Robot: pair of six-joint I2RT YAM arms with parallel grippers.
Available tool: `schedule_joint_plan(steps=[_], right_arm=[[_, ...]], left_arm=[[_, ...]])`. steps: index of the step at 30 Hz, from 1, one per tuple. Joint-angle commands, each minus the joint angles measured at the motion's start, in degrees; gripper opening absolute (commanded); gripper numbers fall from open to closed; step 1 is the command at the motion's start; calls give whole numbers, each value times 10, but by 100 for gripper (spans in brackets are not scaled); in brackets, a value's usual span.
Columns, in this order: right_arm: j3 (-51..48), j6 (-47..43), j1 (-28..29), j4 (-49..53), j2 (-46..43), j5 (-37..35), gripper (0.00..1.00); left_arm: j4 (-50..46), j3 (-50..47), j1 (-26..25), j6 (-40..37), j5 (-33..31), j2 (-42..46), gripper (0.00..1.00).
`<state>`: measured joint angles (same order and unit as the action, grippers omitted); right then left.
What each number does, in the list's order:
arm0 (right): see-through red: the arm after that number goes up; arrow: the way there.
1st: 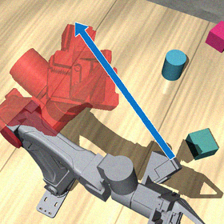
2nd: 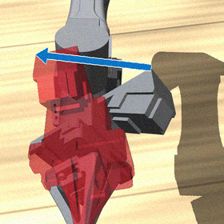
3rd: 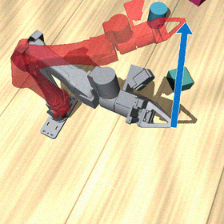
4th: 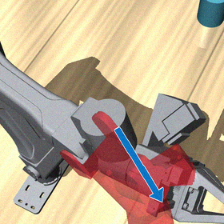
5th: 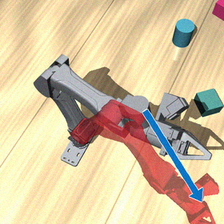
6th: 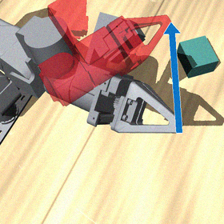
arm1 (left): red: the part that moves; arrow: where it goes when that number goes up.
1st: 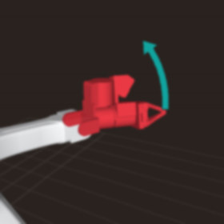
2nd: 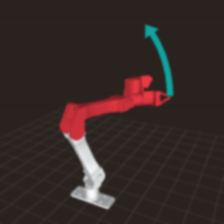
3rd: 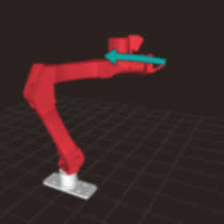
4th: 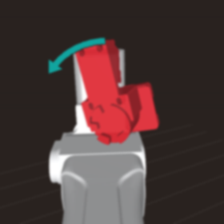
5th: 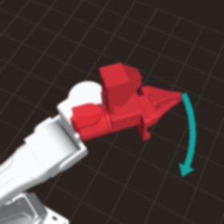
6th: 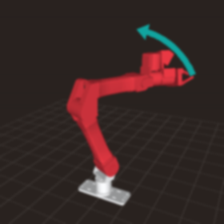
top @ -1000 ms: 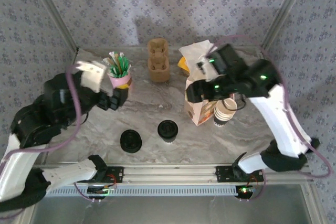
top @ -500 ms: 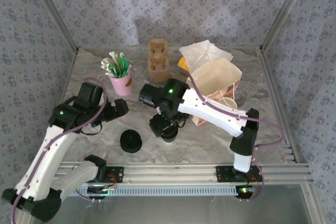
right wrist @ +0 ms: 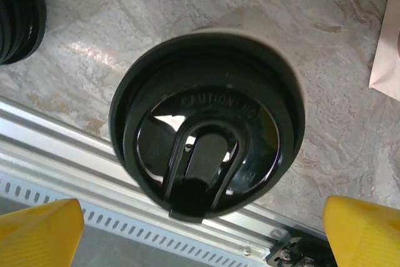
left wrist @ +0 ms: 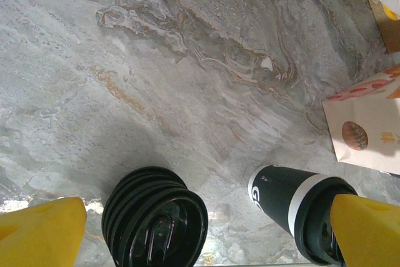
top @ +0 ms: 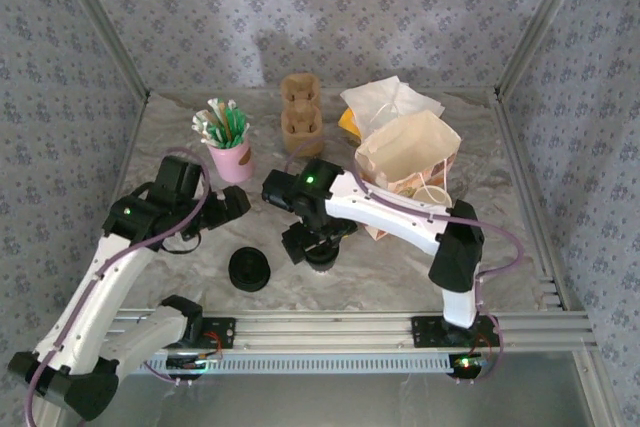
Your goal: Pack the takeout coffee
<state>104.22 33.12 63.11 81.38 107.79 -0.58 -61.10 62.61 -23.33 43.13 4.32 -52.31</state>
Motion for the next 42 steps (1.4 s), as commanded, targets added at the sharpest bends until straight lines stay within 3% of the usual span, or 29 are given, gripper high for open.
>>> schedule_joint_plan(steps=[1, 42], right_arm=[[-3, 24, -6, -2, 9, -21, 100], [0, 24, -22, -9, 29, -35, 86]], left_arm=[[9, 11, 4, -2, 3, 5, 100], [5, 12, 13, -29, 7, -8, 100]])
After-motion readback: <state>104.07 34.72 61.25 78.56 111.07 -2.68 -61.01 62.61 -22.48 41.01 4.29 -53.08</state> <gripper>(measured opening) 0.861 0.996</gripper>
